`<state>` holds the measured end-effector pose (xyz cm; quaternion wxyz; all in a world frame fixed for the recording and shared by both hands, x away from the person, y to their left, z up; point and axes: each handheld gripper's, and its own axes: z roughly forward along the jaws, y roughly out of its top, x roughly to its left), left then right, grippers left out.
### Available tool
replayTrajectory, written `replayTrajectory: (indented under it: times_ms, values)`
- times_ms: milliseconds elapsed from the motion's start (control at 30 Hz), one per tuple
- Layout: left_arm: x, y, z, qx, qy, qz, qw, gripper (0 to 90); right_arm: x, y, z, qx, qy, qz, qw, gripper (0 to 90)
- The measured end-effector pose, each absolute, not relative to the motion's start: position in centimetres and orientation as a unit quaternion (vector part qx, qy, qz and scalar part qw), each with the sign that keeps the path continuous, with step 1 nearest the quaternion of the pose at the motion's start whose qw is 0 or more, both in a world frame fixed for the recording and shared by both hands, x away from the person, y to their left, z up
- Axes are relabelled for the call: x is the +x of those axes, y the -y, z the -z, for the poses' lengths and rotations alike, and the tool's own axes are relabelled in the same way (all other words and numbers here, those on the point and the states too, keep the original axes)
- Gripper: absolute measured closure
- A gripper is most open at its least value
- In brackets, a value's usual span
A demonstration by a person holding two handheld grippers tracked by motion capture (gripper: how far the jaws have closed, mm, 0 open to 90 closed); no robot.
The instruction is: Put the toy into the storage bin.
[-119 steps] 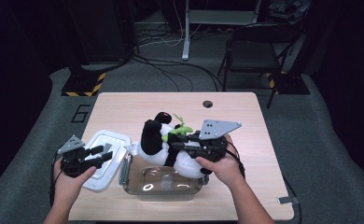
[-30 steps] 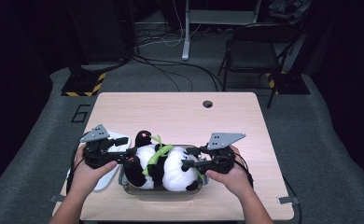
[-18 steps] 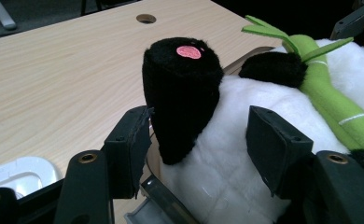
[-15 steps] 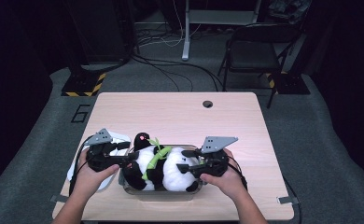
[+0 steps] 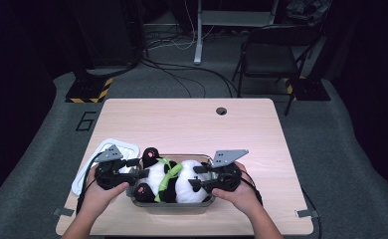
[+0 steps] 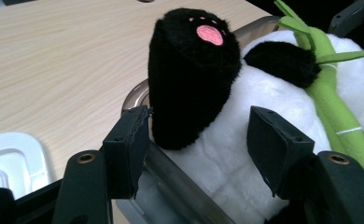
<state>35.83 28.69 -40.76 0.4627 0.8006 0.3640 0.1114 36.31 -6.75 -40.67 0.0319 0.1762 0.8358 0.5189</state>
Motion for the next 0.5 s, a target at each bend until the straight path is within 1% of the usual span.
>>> replayTrajectory:
  times_ms: [167,300,500]
  values:
    - [35.7,-28.7,40.9,0.808,-0.366,-0.136,0.442,41.1,36.5,6.8,40.9,0.182,-0.835,-0.518,0.023,51.6]
    - [35.8,-29.0,40.6,0.800,-0.368,-0.133,0.455,41.2,36.5,6.9,41.0,0.185,-0.834,-0.520,0.022,51.5]
    - [36.3,-29.1,38.6,0.789,-0.363,-0.134,0.476,40.7,36.5,6.9,41.0,0.182,-0.834,-0.521,0.024,51.0]
